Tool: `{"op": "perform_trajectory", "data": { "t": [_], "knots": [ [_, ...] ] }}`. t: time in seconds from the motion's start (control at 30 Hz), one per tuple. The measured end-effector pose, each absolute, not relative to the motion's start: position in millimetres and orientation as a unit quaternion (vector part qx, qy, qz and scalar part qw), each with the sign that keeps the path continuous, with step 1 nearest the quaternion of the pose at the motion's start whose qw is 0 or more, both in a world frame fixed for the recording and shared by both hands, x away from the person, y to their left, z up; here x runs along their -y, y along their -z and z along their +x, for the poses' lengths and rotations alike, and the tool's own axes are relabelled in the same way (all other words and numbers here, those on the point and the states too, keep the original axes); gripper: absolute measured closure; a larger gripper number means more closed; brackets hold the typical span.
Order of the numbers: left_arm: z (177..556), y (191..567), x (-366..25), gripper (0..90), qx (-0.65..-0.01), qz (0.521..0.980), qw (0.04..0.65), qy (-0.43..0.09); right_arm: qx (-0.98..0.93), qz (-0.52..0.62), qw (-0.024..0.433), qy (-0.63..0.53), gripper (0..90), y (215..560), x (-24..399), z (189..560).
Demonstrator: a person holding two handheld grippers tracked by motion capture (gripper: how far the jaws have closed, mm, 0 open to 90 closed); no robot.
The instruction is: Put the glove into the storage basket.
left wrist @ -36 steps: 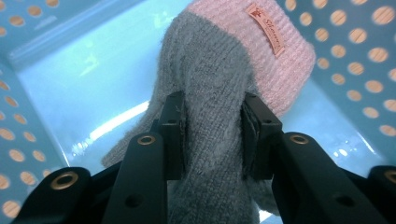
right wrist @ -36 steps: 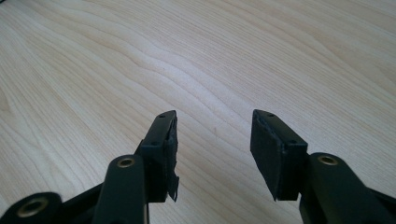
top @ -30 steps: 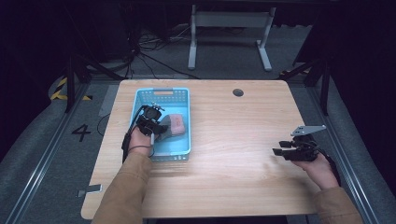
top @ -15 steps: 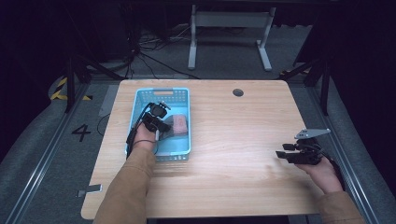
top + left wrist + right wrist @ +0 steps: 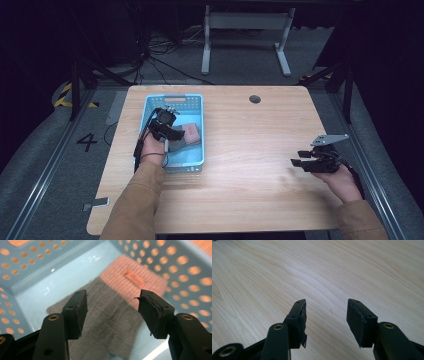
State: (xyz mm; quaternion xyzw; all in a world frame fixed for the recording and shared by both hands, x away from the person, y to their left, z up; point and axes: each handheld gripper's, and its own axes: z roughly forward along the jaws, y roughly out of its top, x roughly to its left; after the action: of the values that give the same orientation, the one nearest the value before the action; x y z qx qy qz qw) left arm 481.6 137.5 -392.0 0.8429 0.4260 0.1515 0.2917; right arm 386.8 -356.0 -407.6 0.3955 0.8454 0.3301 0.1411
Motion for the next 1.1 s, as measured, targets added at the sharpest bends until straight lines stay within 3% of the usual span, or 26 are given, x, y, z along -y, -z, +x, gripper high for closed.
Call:
{"op": "perform_trajectory", "data": {
  "t": [0.33, 0.6, 1.1],
  "knots": [
    [440.9, 363.0, -141.5, 40.4, -0.397, 0.829, 0.363, -0.152, -0.857, 0.371, 0.134, -0.332, 50.4, 407.5, 334.6, 403.1],
    [407.4, 348.9, -134.2, 40.4, -0.358, 0.839, 0.383, -0.141, -0.864, 0.358, 0.128, -0.331, 50.2, 407.6, 322.8, 410.5],
    [348.6, 351.9, -100.6, 39.7, -0.262, 0.869, 0.413, -0.074, -0.869, 0.352, 0.126, -0.324, 49.9, 410.5, 322.8, 404.7]
  ]
}}
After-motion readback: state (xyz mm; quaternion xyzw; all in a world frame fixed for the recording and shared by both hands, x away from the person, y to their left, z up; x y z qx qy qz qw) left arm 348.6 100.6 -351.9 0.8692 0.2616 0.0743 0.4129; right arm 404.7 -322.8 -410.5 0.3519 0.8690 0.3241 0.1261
